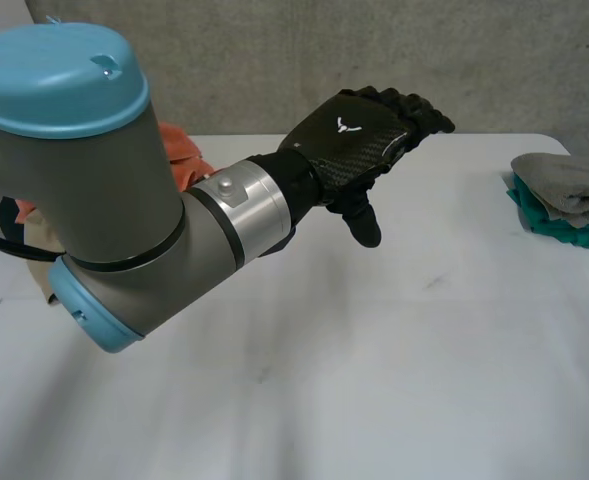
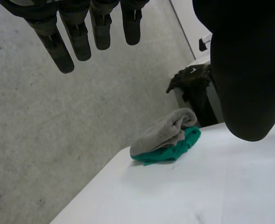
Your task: Fold the laundry.
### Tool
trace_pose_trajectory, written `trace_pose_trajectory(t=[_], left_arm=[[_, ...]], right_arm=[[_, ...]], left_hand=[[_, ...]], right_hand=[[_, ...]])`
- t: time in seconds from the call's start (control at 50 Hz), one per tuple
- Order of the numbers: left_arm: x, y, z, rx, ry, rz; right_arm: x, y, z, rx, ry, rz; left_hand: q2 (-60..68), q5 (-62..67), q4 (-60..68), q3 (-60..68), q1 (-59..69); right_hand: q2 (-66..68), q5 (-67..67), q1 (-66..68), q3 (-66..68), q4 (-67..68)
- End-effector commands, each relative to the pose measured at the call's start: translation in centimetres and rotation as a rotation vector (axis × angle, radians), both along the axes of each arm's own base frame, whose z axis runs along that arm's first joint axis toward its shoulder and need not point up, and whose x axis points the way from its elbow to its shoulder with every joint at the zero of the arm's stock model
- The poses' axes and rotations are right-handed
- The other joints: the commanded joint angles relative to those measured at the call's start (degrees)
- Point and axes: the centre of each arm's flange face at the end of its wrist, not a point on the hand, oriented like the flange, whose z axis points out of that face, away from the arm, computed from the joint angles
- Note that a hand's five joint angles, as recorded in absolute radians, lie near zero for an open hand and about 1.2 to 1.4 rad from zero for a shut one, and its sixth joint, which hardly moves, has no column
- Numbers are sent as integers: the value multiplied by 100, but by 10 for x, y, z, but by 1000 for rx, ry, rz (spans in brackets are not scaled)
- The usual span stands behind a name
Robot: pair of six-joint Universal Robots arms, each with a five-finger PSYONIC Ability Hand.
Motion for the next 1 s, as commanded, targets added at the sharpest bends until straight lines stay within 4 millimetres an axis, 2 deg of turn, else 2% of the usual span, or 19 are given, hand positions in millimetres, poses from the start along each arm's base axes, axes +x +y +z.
trace_pose_trajectory(t=[0.02,0.1,0.18,0.26,0.36,0.44,0.48,0.54,0.56,0.6,0.62,0.72,0.8,0.84,0.86,0.9,0.92,0.98,1.0], left_arm=[[2,11,19,-31,38,-21],[4,14,36,-61,95,-23],[10,14,52,-92,165,-12],[23,3,72,-143,240,53],[70,-57,87,-183,291,379],[138,-133,77,-228,217,696],[161,-169,41,-222,61,792],[177,-195,11,-232,-80,846],[175,-207,-13,-244,-177,842],[176,-219,-35,-247,-243,839],[176,-233,-64,-239,-300,814],[199,-274,-125,-244,-338,754],[209,-296,-149,-270,-327,768],[211,-304,-163,-269,-330,773],[211,-307,-169,-267,-330,772],[211,-309,-167,-275,-327,777],[208,-308,-164,-286,-324,782],[205,-307,-161,-287,-322,823],[201,-304,-140,-314,-304,875]], right_arm=[[-32,9,48,-25,258,-305],[-11,3,79,-187,269,-283],[65,13,126,-389,184,-101],[132,41,132,-421,78,160],[201,93,109,-310,14,451],[235,125,71,-139,-10,539],[245,142,53,-29,14,555],[246,151,34,65,57,550],[247,157,22,118,95,548],[246,162,11,164,131,541],[245,165,4,189,162,538],[240,172,-10,231,207,517],[239,177,-17,256,203,519],[239,178,-18,259,202,520],[239,178,-18,259,202,520],[239,178,-18,256,203,518],[239,178,-18,253,204,518],[238,177,-17,250,203,512],[238,176,-16,241,205,511]], left_hand=[[-64,-175,-65,-113,-15],[-64,-175,-65,-113,-15],[-64,-175,-65,-113,-15],[-47,-158,-48,-96,2],[-30,-141,-31,-79,19],[4,-108,3,-46,52],[4,-108,3,-46,53],[4,-108,3,-46,53],[4,-108,3,-46,53],[4,-108,3,-46,53],[-63,-174,-64,-112,-14],[-47,-158,-48,-96,2],[272,160,271,222,321],[1111,999,1110,1061,1160],[2330,2218,2329,2280,2378],[4752,4640,4751,4702,4800],[6810,6699,6809,6761,6859],[6831,6719,6830,6781,6880],[6831,6719,6830,6781,6880]], right_hand=[[-192,-240,-276,-186,-173],[-192,-240,-276,-186,-173],[-192,-240,-276,-186,-173],[-192,-240,-276,-186,-173],[-192,-240,-276,-186,-173],[-192,-240,-276,-186,-173],[-192,-240,-276,-186,-173],[-192,-240,-276,-186,-173],[-192,-240,-276,-186,-173],[-192,-240,-276,-186,-173],[-192,-240,-276,-186,-173],[-192,-240,-276,-186,-173],[-192,-240,-276,-186,-173],[-192,-240,-276,-186,-173],[-192,-240,-276,-186,-173],[-192,-240,-276,-186,-173],[-192,-240,-276,-186,-173],[-192,-240,-276,-186,-173],[-192,-240,-276,-186,-173]])
